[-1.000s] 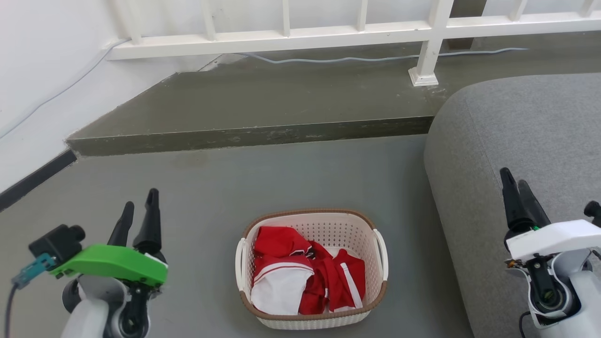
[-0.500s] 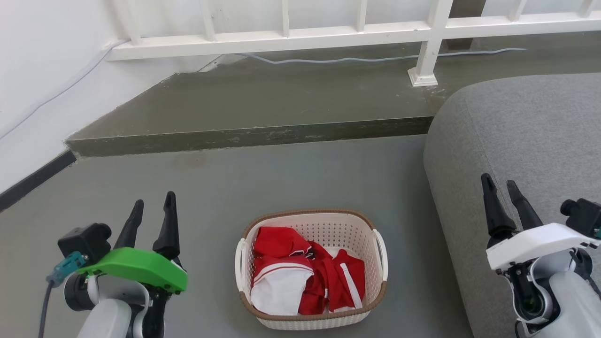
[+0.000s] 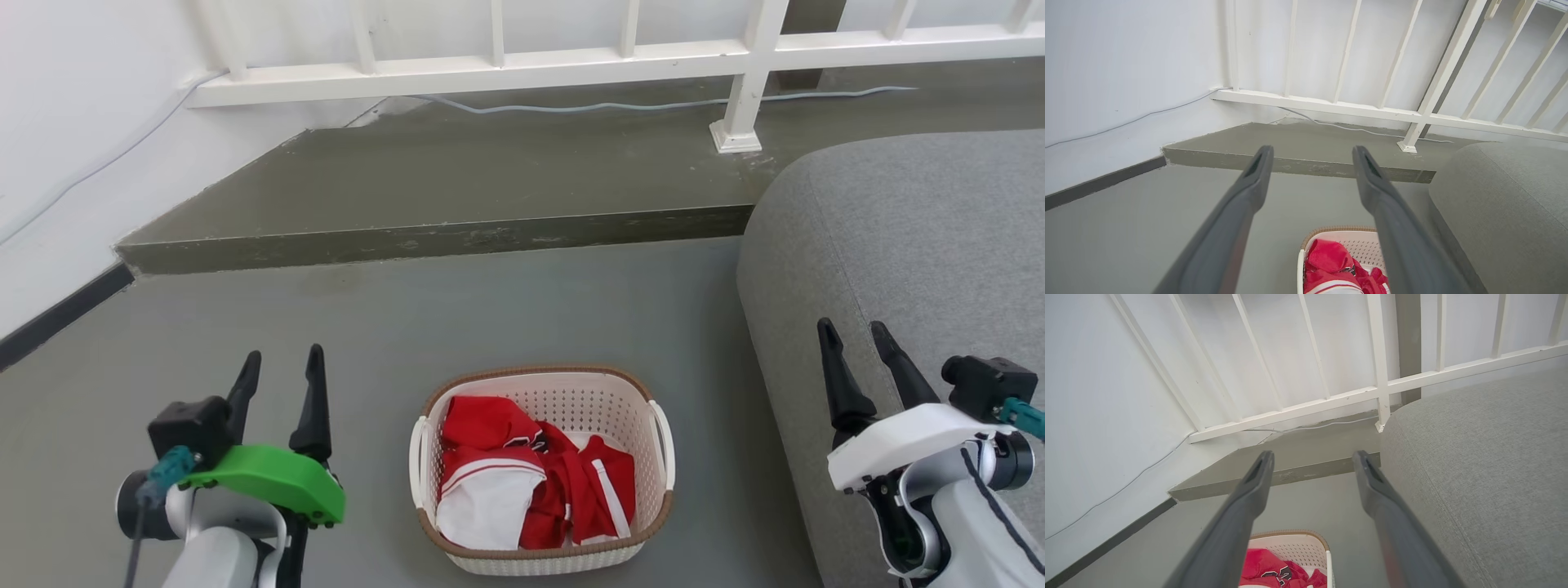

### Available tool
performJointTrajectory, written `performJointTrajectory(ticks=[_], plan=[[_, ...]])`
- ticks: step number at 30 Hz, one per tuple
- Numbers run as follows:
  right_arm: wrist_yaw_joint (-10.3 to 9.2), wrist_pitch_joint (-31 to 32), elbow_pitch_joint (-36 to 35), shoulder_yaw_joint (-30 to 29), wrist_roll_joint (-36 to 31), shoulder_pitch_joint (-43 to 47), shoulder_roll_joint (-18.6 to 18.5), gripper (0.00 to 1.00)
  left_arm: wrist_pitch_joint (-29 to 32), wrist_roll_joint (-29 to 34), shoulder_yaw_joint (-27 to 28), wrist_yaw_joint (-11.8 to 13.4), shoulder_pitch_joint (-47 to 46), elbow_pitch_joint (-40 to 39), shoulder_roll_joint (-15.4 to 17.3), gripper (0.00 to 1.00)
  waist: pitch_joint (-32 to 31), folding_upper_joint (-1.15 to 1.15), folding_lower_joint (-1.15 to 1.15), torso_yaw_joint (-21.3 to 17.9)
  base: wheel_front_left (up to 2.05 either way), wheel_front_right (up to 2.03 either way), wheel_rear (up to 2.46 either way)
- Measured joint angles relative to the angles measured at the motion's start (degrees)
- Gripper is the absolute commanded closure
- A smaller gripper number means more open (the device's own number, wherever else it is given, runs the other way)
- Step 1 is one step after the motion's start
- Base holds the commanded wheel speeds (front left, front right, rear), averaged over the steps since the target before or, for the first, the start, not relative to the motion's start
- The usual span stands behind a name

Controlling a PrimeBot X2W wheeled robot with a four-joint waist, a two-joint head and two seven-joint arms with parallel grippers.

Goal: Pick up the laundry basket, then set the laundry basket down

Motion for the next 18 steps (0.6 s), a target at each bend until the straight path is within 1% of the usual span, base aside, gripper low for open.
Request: performJointTrajectory(ticks=[1, 7, 13, 18], plan=[[-0.33, -0.4, 0.3, 0.3, -1.3, 0.0, 0.0, 0.0, -0.3, 1.1, -0.5, 0.2, 0.0, 0.2, 0.0, 0.0, 0.0, 0.0, 0.0, 0.0, 0.0, 0.0, 0.0], [-0.36, -1.5, 1.2, 1.2, -5.6, 0.0, -0.1, 0.0, -0.7, 5.1, -1.7, 0.8, 0.0, 1.2, -0.1, 0.0, -0.1, 0.0, 0.0, 0.0, 0.0, 0.0, 0.0], [-0.86, -2.5, 1.9, 2.0, -9.8, 0.0, -0.2, 0.0, -0.7, 8.7, -2.7, 1.8, 0.0, 2.1, -0.3, 0.0, -0.2, 0.0, 0.0, 0.0, 0.0, 0.0, 0.0], [-0.9, -3.0, 3.0, 2.1, -10.8, 0.0, -0.2, 0.0, -0.6, 10.2, -2.8, 2.1, 0.0, 2.4, -0.7, 0.0, -0.2, 0.0, 0.0, -0.1, 0.0, 0.0, 0.0]])
